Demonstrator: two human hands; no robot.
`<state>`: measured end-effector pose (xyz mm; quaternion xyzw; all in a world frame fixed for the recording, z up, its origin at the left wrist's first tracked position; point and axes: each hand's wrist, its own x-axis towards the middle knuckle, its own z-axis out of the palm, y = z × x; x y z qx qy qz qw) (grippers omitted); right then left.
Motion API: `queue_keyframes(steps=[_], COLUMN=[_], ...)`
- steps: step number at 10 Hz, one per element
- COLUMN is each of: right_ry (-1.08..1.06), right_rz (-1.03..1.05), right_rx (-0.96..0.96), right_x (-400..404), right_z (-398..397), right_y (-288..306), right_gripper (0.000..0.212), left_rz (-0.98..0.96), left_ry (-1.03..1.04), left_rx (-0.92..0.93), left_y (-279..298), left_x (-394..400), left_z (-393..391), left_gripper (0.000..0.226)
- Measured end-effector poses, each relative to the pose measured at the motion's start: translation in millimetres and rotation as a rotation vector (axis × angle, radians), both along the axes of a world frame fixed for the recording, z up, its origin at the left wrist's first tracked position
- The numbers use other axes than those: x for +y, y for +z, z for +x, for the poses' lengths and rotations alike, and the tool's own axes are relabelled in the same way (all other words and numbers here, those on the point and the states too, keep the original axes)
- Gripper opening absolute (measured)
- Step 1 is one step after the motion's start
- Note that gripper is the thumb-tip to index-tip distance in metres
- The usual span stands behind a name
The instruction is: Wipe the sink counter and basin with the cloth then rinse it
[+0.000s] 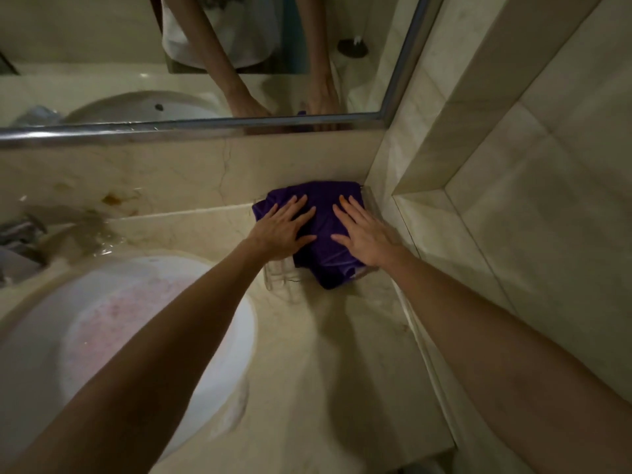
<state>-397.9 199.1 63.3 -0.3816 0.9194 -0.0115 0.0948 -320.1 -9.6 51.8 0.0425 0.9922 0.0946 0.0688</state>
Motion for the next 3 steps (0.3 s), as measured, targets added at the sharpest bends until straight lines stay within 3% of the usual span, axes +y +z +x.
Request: queue_keyframes(steps=[1, 3], right_ry=[-0.087, -0.325], right_rz=[-0.073, -0.474], right_rx=[-0.085, -0.160], right_x=[-1, 16], right_z=[14, 88], right_y=[6, 17], right_gripper=[0.069, 0.045], left_rz=[0.016, 0.209], left_ry=[0.036, 0.088], left_rx=[-0.032, -0.019], left_y=[7, 31], left_x=[5, -1], left_z=[11, 71], left_gripper=[0.068, 0.048])
